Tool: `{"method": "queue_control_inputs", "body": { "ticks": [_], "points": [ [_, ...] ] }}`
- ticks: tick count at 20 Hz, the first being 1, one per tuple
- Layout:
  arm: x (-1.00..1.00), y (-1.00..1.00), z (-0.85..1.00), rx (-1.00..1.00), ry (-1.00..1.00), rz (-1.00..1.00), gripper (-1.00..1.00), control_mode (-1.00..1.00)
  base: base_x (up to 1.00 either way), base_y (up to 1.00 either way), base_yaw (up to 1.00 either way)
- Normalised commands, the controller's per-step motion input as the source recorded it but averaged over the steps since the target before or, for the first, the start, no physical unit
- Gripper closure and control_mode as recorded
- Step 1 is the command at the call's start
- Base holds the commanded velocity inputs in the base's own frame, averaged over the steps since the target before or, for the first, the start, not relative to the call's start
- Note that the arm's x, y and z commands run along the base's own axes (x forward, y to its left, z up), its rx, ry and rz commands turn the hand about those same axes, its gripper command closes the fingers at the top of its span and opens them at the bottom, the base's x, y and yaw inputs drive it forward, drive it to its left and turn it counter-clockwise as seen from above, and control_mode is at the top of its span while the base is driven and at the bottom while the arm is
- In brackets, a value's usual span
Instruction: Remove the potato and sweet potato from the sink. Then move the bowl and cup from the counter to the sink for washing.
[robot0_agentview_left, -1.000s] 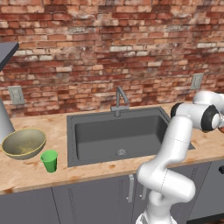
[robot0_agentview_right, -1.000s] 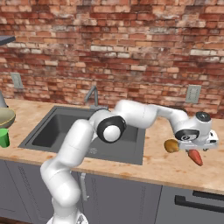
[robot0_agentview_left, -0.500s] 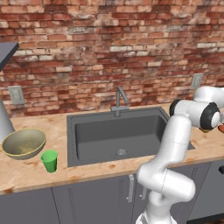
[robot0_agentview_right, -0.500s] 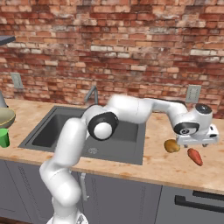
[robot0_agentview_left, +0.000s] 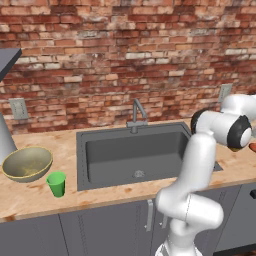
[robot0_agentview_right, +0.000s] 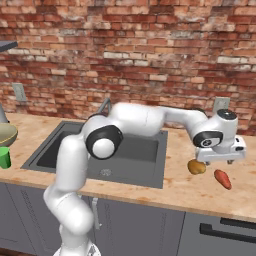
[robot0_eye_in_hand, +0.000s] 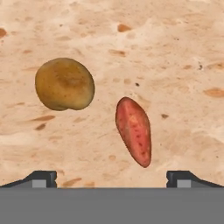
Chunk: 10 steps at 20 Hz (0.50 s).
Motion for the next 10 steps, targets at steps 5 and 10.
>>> {"method": "queue_control_inputs", "body": {
  "ticks": [5,10],
  "points": [
    [-0.20,0.39,0.31,-0.07,0.10,0.00,-1.00,-1.00,0.00,0.00,0.00],
    [-0.20,0.36,0.24,-0.06,0.08,0.00,-1.00,-1.00,0.00,0.00,0.00]
  ]
}}
